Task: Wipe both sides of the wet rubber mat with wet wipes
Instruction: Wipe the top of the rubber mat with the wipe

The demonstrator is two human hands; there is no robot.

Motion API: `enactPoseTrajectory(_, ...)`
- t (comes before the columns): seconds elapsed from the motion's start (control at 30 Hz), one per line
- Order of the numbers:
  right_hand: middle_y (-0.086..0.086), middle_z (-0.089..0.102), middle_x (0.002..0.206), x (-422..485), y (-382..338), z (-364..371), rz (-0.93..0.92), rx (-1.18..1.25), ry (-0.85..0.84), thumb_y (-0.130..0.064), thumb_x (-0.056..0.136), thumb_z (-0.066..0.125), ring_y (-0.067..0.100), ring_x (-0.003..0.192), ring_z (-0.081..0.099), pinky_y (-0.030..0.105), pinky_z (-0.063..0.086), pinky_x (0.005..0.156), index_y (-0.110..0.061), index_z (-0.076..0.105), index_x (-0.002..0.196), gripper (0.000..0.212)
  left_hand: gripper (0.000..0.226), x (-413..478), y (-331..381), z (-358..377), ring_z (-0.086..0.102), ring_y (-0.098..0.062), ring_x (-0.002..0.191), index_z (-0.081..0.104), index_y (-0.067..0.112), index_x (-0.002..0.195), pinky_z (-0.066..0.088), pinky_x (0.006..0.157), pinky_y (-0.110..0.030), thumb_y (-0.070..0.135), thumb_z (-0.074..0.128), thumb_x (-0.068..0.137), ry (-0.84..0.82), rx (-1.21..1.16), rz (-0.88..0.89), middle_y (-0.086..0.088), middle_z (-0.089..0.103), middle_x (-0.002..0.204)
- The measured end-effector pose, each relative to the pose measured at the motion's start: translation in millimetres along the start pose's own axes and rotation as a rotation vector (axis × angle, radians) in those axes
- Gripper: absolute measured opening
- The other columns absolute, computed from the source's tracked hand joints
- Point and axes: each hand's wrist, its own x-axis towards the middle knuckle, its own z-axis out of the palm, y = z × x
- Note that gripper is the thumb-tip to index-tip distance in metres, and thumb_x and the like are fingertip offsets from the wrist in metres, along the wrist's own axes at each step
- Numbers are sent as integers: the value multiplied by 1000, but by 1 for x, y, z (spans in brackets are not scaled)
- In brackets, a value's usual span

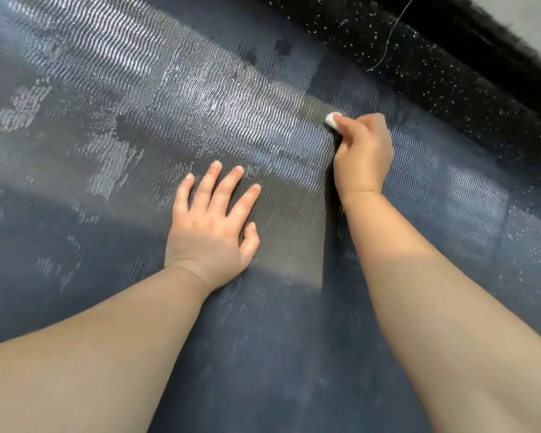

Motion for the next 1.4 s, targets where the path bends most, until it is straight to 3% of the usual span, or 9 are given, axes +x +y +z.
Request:
enactPoseTrajectory(0.2, 14, 61, 93, -80, -24, -11, -48, -137, -55, -21, 89, 57, 34, 84, 57, 40, 37, 69, -8, 68, 94, 18, 49, 0, 0, 0, 42, -35, 131, 61, 18, 125, 29, 107, -55, 34, 46, 82, -14, -41, -10, -12, 52, 137)
enactPoseTrajectory(0.33, 0, 60, 76, -191, -39, -42, -131, -162, -138, -18, 82, 60, 26, 63, 56, 34, 41, 57, -20, 65, 83, 6, 50, -1, -1, -4, 43, -35, 131, 62, 17, 124, 29, 107, -55, 35, 44, 81, -31, -76, -21, -12, 52, 136)
enactPoseTrajectory(0.47, -13, 52, 73, -282, -43, -66, -111, -147, -306, -10, 72, 69, 12, 68, 46, 26, 33, 62, -34, 56, 87, 31, 51, 0, -1, -7, 28, -31, 139, 52, 21, 135, 15, 113, -51, 38, 41, 88, -151, -62, -22, -8, 40, 147)
enactPoseTrajectory(0.63, -8, 59, 68, -232, -43, -70, -121, -154, -208, -13, 70, 69, 20, 73, 51, 27, 33, 60, -27, 68, 67, 15, 60, 0, -8, -4, 2, -27, 145, 22, 27, 149, -5, 114, -47, 46, 34, 93, -285, -2, 31, -5, 11, 158)
enactPoseTrajectory(0.73, 5, 63, 89, -166, -37, -55, 110, -175, -203, -2, 80, 60, 29, 86, 53, 34, 41, 68, -16, 70, 83, 18, 62, -5, -13, -6, -5, -29, 145, 12, 27, 151, -7, 114, -49, 49, 29, 95, -350, 47, 114, -7, 0, 159)
enactPoseTrajectory(0.83, 10, 59, 105, -148, -33, -39, 205, -137, -187, 3, 84, 49, 32, 99, 52, 39, 41, 80, -9, 66, 98, 25, 60, -39, -11, -13, -3, -29, 145, 17, 26, 150, -10, 114, -47, 46, 26, 95, -351, 7, 136, -6, 4, 159)
enactPoseTrajectory(1.07, 2, 63, 84, -289, -62, -64, 133, 0, -224, 4, 79, 63, 26, 75, 57, 21, 36, 72, -14, 71, 83, 20, 60, -104, -11, -22, -10, -29, 145, 7, 28, 151, -18, 110, -48, 46, 13, 95, -431, 50, 257, -5, -4, 159)
enactPoseTrajectory(1.23, -6, 55, 74, -411, -76, -90, 121, 31, -386, 16, 65, 65, 20, 64, 51, 20, 39, 65, -30, 57, 84, 50, 60, -117, -30, -31, -11, -26, 145, 4, 30, 151, -16, 110, -52, 48, 13, 94, -454, 91, 328, -1, -2, 160)
enactPoseTrajectory(1.4, 4, 56, 72, -373, -78, -81, 105, 14, -282, 11, 67, 59, 23, 61, 52, 24, 41, 63, -12, 68, 75, 26, 61, -130, -43, -34, -11, -27, 145, 1, 32, 151, -18, 109, -51, 50, 11, 94, -465, 100, 393, -1, -4, 160)
